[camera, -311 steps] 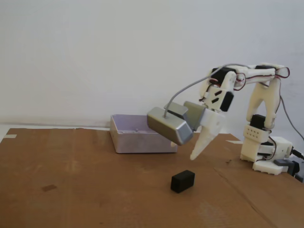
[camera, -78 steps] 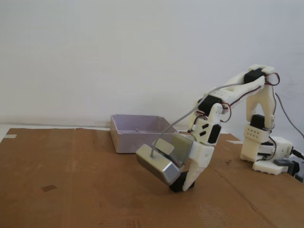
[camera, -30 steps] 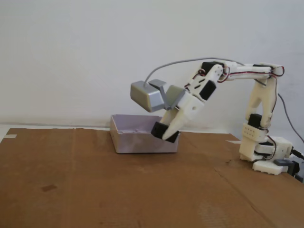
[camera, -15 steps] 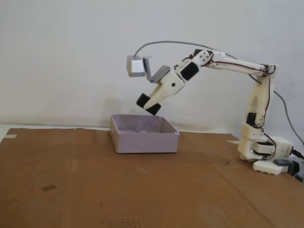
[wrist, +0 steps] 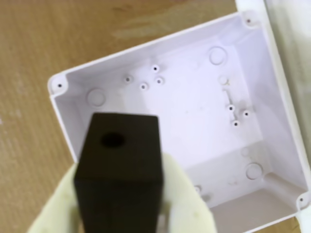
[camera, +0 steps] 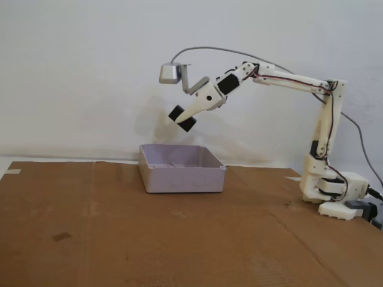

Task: Grasp a block and put it in the box.

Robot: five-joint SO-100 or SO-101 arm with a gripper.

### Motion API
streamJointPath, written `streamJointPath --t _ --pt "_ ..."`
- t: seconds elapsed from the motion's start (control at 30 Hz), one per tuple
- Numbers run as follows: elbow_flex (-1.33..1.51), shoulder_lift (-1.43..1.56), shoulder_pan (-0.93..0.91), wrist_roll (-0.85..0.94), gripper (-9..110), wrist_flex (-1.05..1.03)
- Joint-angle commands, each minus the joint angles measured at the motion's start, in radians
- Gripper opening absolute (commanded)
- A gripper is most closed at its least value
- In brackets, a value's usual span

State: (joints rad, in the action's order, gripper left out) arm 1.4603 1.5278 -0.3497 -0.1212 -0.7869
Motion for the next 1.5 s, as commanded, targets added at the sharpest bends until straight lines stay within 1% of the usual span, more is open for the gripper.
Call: streamJointPath --t 0.0,0.37,0.6,0.9,1.03,1.3,1.47 --pt "-0.112 0.005 -0.044 -0.003 0 0.057" --pt "-0.112 -0.167 -0.077 -0.003 0 0.222" --pt "-0.112 -0.218 -0.095 -0.002 0 0.224" --pt "-0.110 -0.259 -0.179 -0.002 0 0.216" --pt "-0.107 -0.288 -0.178 -0.002 0 0.212" --pt "-0.002 -0.291 -0.166 -0.002 0 0.222" --pt "0.003 -0.302 -0.160 -0.002 0 0.222"
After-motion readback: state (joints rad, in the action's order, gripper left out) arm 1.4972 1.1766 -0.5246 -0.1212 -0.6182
